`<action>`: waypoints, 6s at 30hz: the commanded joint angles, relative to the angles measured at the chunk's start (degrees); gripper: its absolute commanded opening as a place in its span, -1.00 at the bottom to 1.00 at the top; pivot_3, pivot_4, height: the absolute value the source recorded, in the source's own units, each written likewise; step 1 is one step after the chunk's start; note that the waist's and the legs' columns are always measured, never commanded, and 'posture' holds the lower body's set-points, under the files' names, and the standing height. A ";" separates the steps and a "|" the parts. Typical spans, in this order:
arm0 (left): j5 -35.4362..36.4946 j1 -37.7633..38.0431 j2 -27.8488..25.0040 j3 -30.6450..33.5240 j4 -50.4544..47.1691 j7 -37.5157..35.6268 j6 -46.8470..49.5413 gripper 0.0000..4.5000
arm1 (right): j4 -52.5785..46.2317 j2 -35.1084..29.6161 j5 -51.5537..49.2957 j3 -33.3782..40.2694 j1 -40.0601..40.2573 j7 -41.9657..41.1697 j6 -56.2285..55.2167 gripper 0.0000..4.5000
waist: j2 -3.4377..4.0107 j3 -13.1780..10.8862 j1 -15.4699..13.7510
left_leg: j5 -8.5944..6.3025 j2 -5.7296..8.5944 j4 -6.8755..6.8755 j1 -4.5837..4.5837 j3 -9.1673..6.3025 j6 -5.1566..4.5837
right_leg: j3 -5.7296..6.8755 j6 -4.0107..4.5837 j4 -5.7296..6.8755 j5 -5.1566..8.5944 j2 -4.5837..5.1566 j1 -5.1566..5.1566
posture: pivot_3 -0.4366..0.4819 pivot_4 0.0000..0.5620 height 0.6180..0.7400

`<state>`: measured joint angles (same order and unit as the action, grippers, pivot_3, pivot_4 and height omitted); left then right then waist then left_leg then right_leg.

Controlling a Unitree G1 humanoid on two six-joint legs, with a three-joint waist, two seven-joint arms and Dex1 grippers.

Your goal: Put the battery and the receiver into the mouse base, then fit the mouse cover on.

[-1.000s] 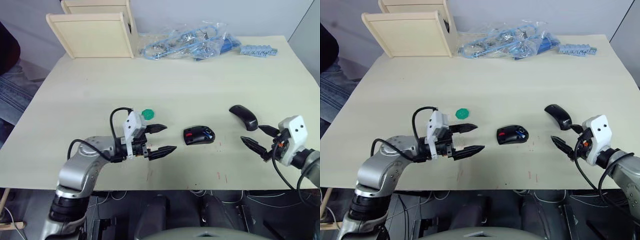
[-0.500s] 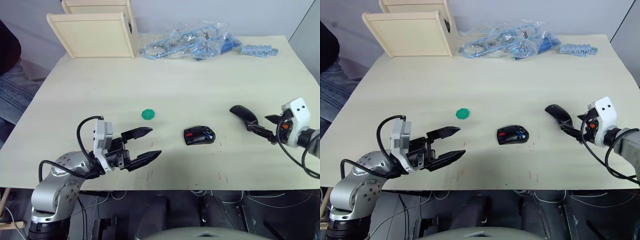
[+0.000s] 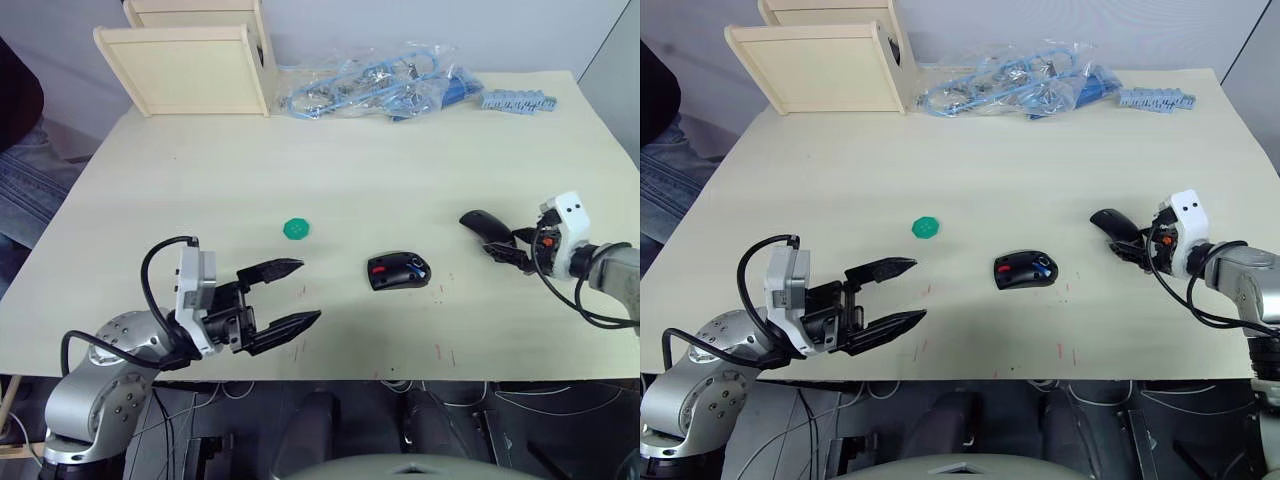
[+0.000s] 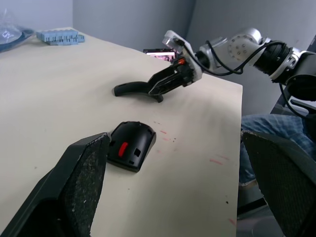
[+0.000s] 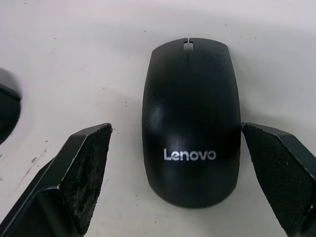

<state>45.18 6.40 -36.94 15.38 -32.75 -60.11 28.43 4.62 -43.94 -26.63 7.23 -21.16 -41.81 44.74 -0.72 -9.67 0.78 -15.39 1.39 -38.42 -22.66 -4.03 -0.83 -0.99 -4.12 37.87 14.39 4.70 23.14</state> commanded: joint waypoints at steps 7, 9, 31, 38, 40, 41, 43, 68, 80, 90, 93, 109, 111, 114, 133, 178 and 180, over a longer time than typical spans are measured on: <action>0.91 -1.22 -1.04 -0.81 -2.06 0.78 -0.90 1.00 | -0.89 2.54 2.17 2.11 0.52 1.39 -4.49 0.96 | 0.00 0.00 0.08 | 0.00 0.01 0.00 0.01 0.00 0.00 | -0.01 0.00 0.01 0.00 -0.01 0.01 | -0.05 -0.47 1.00; 1.09 -0.85 -1.27 -0.61 -2.03 0.39 -0.97 1.00 | -1.72 2.73 2.48 2.21 1.26 1.52 -5.30 0.96 | 0.00 0.00 0.03 | 0.00 0.01 0.00 0.01 0.00 0.00 | -0.01 0.00 0.01 0.00 -0.02 0.01 | -0.05 -0.47 1.00; 0.49 -1.15 -2.73 -0.92 1.04 -2.83 -2.82 1.00 | -3.06 3.03 3.12 4.09 3.36 2.40 -5.21 0.96 | 0.02 -0.01 0.08 | 0.00 0.01 0.01 0.01 0.00 0.00 | -0.01 0.01 0.01 0.00 -0.03 0.01 | -0.05 -0.47 1.00; 0.27 -0.99 -2.89 -0.79 1.80 -3.52 -3.46 1.00 | -2.87 3.52 3.14 4.31 3.44 2.58 -5.32 0.96 | 0.02 -0.01 0.07 | 0.00 0.00 0.02 0.01 0.01 0.00 | -0.02 0.00 0.00 0.00 -0.03 0.01 | -0.05 -0.47 1.00; 0.26 -0.95 -2.94 -0.82 1.92 -3.61 -3.62 1.00 | -2.82 3.52 3.19 4.27 3.45 2.58 -5.35 0.96 | 0.02 -0.01 0.07 | 0.00 0.00 0.01 0.01 0.01 0.00 | -0.02 0.00 0.00 0.00 -0.03 0.01 | -0.05 -0.47 1.00; 0.26 -0.96 -2.96 -0.79 2.07 -3.71 -3.69 1.00 | -2.59 3.55 3.30 4.18 3.42 2.55 -5.52 0.96 | 0.02 -0.01 0.06 | 0.00 0.00 0.02 0.01 0.01 0.00 | -0.02 0.01 0.00 0.00 -0.02 0.01 | -0.05 -0.47 1.00; 0.10 -0.93 -3.04 -0.78 2.40 -3.98 -3.90 1.00 | -2.28 3.66 3.55 3.89 3.38 2.52 -5.81 0.96 | 0.02 -0.01 0.06 | 0.00 0.00 0.02 0.01 0.01 0.00 | -0.02 0.01 0.00 0.00 -0.02 0.01 | -0.05 -0.47 1.00; -0.42 -0.70 -3.21 -1.17 3.49 -4.80 -4.99 1.00 | -2.71 4.36 4.32 3.62 4.12 2.22 -6.48 0.61 | 0.02 -0.01 0.07 | 0.00 0.00 0.02 0.01 0.00 0.00 | -0.01 0.00 0.00 0.00 -0.02 0.01 | -0.05 -0.47 1.00; -0.62 -0.91 -3.12 -1.58 3.75 -4.72 -5.12 1.00 | -2.95 4.30 4.17 3.73 3.92 1.91 -6.16 0.49 | 0.02 -0.01 0.06 | 0.00 0.00 0.02 0.01 0.00 0.00 | -0.01 0.01 0.00 0.00 -0.02 0.01 | -0.05 -0.47 1.00; -0.82 -1.00 -2.93 -1.80 3.74 -4.60 -5.21 1.00 | -3.82 4.02 4.21 3.56 4.03 1.76 -5.94 0.36 | 0.02 -0.01 0.06 | 0.00 0.00 0.02 0.01 0.00 0.00 | -0.01 0.00 0.00 0.00 -0.02 0.01 | -0.05 -0.47 1.00; -0.84 -1.07 -2.85 -1.82 3.74 -4.49 -5.22 1.00 | -4.51 3.53 3.95 3.84 3.88 1.52 -5.52 0.36 | 0.03 -0.02 0.06 | 0.00 0.00 0.02 0.01 0.00 0.00 | -0.01 0.01 0.00 0.00 -0.02 0.01 | -0.05 -0.47 1.00; -0.62 -1.87 -3.47 -1.07 5.61 -5.10 -5.03 1.00 | -26.38 -5.44 -5.01 3.73 3.03 -3.94 5.81 0.36 | 0.15 -0.11 0.00 | 0.00 -0.02 0.03 -0.02 -0.04 -0.01 | 0.03 0.00 -0.03 0.00 -0.02 0.01 | -0.05 -0.47 1.00; -0.22 -2.39 -3.82 -0.79 5.73 -5.05 -4.61 1.00 | -31.35 -8.10 -6.52 2.80 1.70 -5.55 7.20 0.36 | 0.23 -0.16 0.00 | 0.00 -0.02 0.03 -0.03 -0.06 -0.01 | 0.04 0.00 -0.03 0.01 -0.01 0.02 | -0.05 -0.47 1.00; 1.01 -3.13 -4.43 -0.06 5.91 -5.22 -3.86 1.00 | -36.59 -12.38 -8.31 0.24 -1.57 -6.84 11.01 0.36 | 0.27 -0.19 0.14 | -0.01 -0.04 0.03 -0.04 -0.07 -0.01 | 0.05 0.00 -0.03 0.01 -0.03 0.04 | -0.05 -0.47 1.00; 7.65 -1.82 -6.43 5.82 3.43 -3.13 -0.32 1.00 | -27.49 -15.27 -3.98 -18.42 -17.64 -26.69 -0.12 0.36 | 0.22 -0.30 0.13 | -0.01 -0.07 0.04 -0.09 -0.12 -0.01 | 0.12 0.00 -0.12 0.00 0.01 0.04 | -0.05 -0.47 1.00; 2.64 15.83 -0.92 10.02 3.39 -3.57 -10.15 1.00 | -0.11 -0.57 18.51 -30.16 -24.05 -39.10 -19.17 0.36 | 0.21 -0.36 0.04 | -0.01 -0.07 0.08 -0.10 -0.13 0.02 | 0.12 0.04 -0.15 -0.01 0.05 0.08 | -0.05 -0.47 1.00; 2.60 15.85 -0.92 10.05 3.45 -3.62 -10.21 1.00 | 0.19 -0.42 18.74 -30.18 -23.93 -39.34 -19.31 0.36 | 0.21 -0.36 0.04 | -0.01 -0.07 0.08 -0.09 -0.13 0.02 | 0.12 0.04 -0.15 -0.01 0.05 0.08 | -0.05 -0.47 1.00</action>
<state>47.42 21.88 -37.82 24.18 -28.04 -63.48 19.32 5.31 -44.45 -8.06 -24.01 -44.85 -80.66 26.17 -0.51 -10.03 0.82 -15.41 1.31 -38.34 -22.76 -4.16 -0.81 -0.87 -4.08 37.72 14.38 4.75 23.22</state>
